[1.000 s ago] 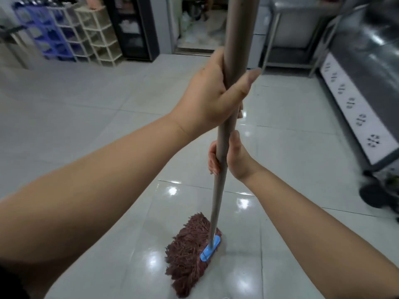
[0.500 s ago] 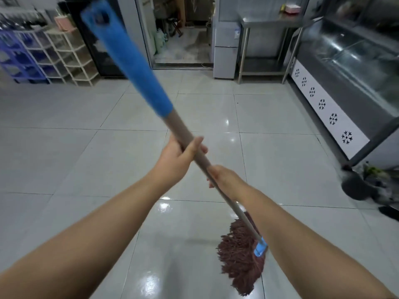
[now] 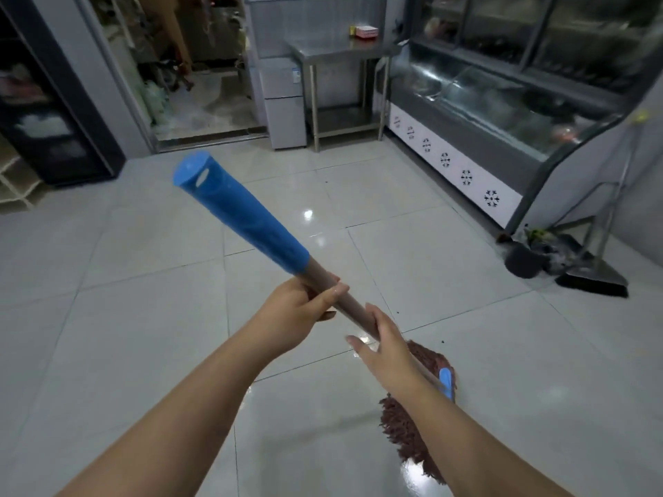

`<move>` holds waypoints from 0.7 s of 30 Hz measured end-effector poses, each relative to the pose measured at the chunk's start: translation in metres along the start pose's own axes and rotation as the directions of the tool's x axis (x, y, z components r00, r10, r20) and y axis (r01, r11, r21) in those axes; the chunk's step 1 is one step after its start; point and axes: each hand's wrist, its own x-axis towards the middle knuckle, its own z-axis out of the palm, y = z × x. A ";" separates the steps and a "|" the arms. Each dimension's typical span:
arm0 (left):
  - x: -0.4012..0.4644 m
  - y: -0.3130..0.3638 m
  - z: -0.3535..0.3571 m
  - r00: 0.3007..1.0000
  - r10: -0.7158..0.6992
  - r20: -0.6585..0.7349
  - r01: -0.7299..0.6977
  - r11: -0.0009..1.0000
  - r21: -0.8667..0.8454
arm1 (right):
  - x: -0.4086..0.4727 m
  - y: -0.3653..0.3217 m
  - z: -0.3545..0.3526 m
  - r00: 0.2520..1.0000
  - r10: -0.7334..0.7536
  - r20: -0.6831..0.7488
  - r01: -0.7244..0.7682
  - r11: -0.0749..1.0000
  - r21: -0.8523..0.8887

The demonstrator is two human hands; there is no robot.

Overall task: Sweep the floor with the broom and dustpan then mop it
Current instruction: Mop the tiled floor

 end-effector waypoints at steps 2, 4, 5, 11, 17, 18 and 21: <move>0.011 0.013 0.005 0.992 0.053 0.115 -0.063 0.994 0.087 | 0.002 0.009 -0.011 0.988 0.036 -0.153 -0.048 0.996 -0.077; 0.027 0.030 0.018 0.968 0.137 0.209 -0.161 0.981 0.105 | 0.007 0.018 -0.029 0.950 0.096 -0.296 -0.115 0.992 -0.046; 0.036 0.039 0.026 0.952 0.180 0.247 -0.205 0.976 0.078 | 0.009 0.022 -0.041 0.929 0.132 -0.346 -0.142 0.990 -0.004; 0.113 0.097 0.096 0.848 0.395 0.354 -0.388 0.917 -0.096 | 0.037 0.035 -0.131 0.840 0.175 -0.513 -0.106 0.981 0.162; 0.201 0.089 0.186 0.906 0.167 0.389 -0.109 0.980 -0.167 | 0.064 0.050 -0.231 0.792 0.200 -0.577 -0.088 0.972 0.217; 0.212 0.085 0.202 0.906 0.118 0.406 -0.052 0.984 -0.170 | 0.067 0.052 -0.246 0.796 0.199 -0.572 -0.087 0.972 0.217; 0.234 0.072 0.246 0.881 0.019 0.472 0.044 0.992 -0.122 | 0.077 0.056 -0.287 0.791 0.158 -0.591 -0.040 0.977 0.209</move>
